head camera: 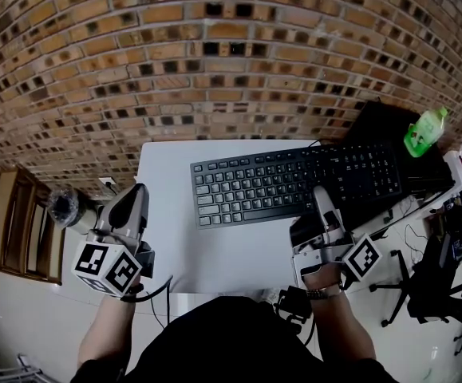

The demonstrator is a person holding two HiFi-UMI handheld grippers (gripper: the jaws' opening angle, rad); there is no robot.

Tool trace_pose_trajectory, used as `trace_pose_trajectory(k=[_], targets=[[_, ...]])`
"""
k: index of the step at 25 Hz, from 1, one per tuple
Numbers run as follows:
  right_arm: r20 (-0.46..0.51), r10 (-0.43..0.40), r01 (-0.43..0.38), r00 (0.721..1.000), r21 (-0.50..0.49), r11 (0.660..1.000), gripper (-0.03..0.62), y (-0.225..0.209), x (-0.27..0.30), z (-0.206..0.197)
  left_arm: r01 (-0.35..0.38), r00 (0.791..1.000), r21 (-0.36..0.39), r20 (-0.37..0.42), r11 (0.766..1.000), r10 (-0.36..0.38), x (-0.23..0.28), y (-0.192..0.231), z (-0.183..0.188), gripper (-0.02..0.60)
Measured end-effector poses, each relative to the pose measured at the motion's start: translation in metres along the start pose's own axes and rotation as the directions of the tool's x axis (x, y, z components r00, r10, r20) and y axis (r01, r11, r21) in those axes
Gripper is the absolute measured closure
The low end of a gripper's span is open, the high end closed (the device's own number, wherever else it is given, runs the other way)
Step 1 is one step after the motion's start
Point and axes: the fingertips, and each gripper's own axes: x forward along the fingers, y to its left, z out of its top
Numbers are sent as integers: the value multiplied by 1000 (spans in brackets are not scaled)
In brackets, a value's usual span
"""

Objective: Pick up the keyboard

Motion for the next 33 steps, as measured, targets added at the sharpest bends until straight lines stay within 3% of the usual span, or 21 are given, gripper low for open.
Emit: trace_pose_trajectory(k=[33], targets=[[46,25,-25,999,10,1000,528,10,1,-3,-4,999,52,41,999,2,-6,6,4,576]])
